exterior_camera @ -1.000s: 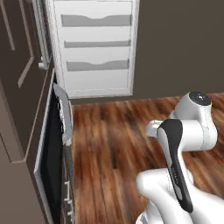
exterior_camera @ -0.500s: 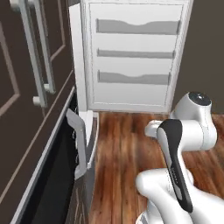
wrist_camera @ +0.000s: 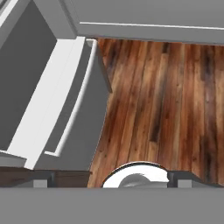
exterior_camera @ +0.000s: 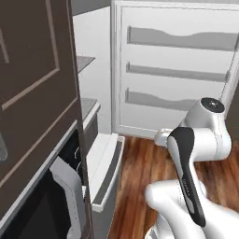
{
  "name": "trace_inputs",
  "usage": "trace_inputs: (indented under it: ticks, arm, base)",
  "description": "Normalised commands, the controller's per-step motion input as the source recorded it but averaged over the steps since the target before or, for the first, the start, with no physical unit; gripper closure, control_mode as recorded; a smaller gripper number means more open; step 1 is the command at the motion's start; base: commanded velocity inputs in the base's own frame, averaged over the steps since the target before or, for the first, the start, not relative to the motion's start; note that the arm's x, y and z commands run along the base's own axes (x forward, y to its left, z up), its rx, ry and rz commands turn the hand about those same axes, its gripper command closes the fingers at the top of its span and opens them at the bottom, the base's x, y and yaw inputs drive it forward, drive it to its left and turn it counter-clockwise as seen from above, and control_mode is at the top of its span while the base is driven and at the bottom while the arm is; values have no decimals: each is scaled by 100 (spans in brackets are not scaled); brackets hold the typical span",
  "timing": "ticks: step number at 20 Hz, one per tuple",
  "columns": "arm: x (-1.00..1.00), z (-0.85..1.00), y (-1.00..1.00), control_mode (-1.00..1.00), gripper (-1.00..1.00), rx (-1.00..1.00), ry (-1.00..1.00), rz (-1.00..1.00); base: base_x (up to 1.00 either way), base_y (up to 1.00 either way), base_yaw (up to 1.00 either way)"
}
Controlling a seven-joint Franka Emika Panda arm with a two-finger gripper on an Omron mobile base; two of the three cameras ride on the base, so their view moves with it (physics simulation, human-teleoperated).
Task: Place the cold items (apple and carrot) from the fridge in one tupperware on the dining counter. Place the warm items (kebab skewer and hot dog) in the stove area in another tupperware.
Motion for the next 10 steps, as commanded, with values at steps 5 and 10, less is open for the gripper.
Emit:
trace_inputs:
  ticks: [5,10]
  arm:
    - [0,0,0,100,-100,0,0,0]
    - [0,0,0,100,-100,0,0,0]
  base:
    - [36,-38,48]
    - [17,-39,55]
